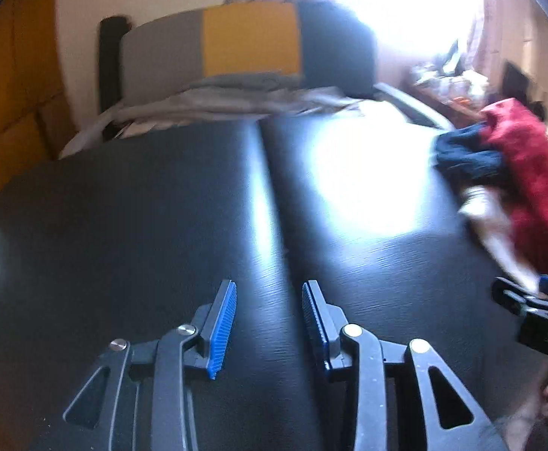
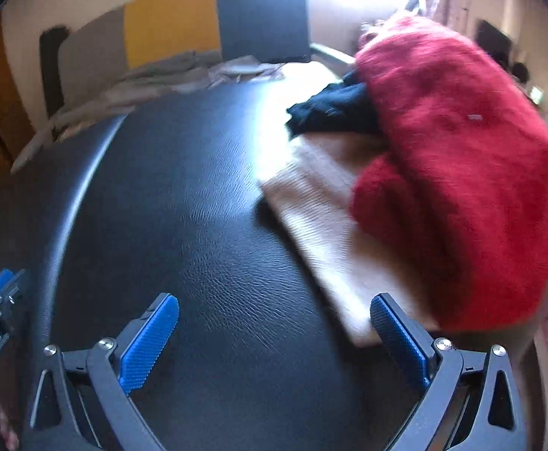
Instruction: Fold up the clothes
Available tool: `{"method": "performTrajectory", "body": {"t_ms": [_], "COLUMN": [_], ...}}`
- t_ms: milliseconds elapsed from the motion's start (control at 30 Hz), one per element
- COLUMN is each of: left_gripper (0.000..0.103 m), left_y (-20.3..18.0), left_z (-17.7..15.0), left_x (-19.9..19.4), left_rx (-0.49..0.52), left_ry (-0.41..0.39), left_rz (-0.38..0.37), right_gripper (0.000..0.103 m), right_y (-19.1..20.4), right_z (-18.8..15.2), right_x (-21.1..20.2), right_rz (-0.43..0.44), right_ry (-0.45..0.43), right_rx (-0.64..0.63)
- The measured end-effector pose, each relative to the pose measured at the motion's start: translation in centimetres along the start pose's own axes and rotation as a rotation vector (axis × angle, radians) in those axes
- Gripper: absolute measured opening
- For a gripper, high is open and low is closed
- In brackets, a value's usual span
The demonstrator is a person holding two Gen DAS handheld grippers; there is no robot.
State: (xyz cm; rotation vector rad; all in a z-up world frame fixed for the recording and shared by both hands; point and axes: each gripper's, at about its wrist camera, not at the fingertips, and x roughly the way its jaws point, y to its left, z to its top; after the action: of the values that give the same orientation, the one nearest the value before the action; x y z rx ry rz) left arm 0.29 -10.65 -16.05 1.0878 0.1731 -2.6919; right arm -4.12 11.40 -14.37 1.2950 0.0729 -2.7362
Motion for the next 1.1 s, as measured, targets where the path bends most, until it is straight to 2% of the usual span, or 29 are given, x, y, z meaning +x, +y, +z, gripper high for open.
{"method": "performTrajectory", "body": {"t_ms": [133, 267, 333, 400, 433, 500, 567, 600, 667, 700, 767, 833, 967, 1100], "left_gripper": [0.037, 0.037, 0.037, 0.037, 0.037, 0.037, 0.037, 0.037, 0.037, 0.037, 0.037, 0.037, 0.037, 0.037], "left_y": [-3.8, -7.1, -7.3, -6.0, -4.8, -1.1, 2.6, 4.5, 8.4, 10.6, 14.5, 18.4, 26.9, 35.1], "left_z": [3.7, 7.5, 8.8, 9.5, 9.4, 8.6, 7.0, 6.1, 4.2, 3.2, 1.7, 0.8, -0.5, -2.5], "left_x": [-2.4, -4.8, -6.1, -7.3, -7.7, -8.4, -8.7, -8.3, -6.9, -6.3, -6.5, -8.2, -13.3, -19.8], "left_rx": [0.042, 0.169, 0.179, 0.130, 0.103, 0.026, -0.027, -0.037, -0.060, -0.086, -0.159, -0.219, -0.352, -0.512], "left_ry": [0.009, 0.016, -0.033, -0.095, -0.107, -0.137, -0.154, -0.132, -0.049, 0.006, 0.066, 0.051, 0.024, -0.027], "left_rz": [0.014, -0.104, -0.112, -0.083, -0.077, -0.058, 0.040, 0.120, 0.289, 0.362, 0.426, 0.498, 0.700, 0.857], "right_gripper": [0.103, 0.103, 0.103, 0.103, 0.103, 0.103, 0.103, 0.103, 0.103, 0.103, 0.103, 0.103, 0.103, 0.103], "right_y": [-1.4, -2.4, -2.5, -2.0, -1.5, 0.4, 3.5, 5.5, 9.5, 11.5, 15.6, 19.8, 31.3, 42.2], "right_z": [1.3, 2.9, 3.5, 3.8, 3.6, 3.2, 3.1, 3.3, 3.6, 3.6, 3.6, 3.5, 2.3, 0.6], "right_x": [-4.6, -7.7, -9.0, -9.6, -9.8, -9.8, -8.5, -7.6, -5.7, -5.0, -4.1, -3.9, -6.9, -9.0], "right_rz": [-0.088, -0.110, -0.113, -0.089, -0.049, 0.098, 0.197, 0.245, 0.340, 0.358, 0.385, 0.441, 0.595, 0.734], "right_ry": [-0.122, -0.184, -0.212, -0.238, -0.254, -0.261, -0.220, -0.185, -0.114, -0.087, -0.045, -0.009, -0.057, -0.077], "right_rx": [0.031, 0.062, 0.062, 0.029, 0.009, -0.032, -0.063, -0.082, -0.118, -0.145, -0.211, -0.287, -0.583, -0.732]}}
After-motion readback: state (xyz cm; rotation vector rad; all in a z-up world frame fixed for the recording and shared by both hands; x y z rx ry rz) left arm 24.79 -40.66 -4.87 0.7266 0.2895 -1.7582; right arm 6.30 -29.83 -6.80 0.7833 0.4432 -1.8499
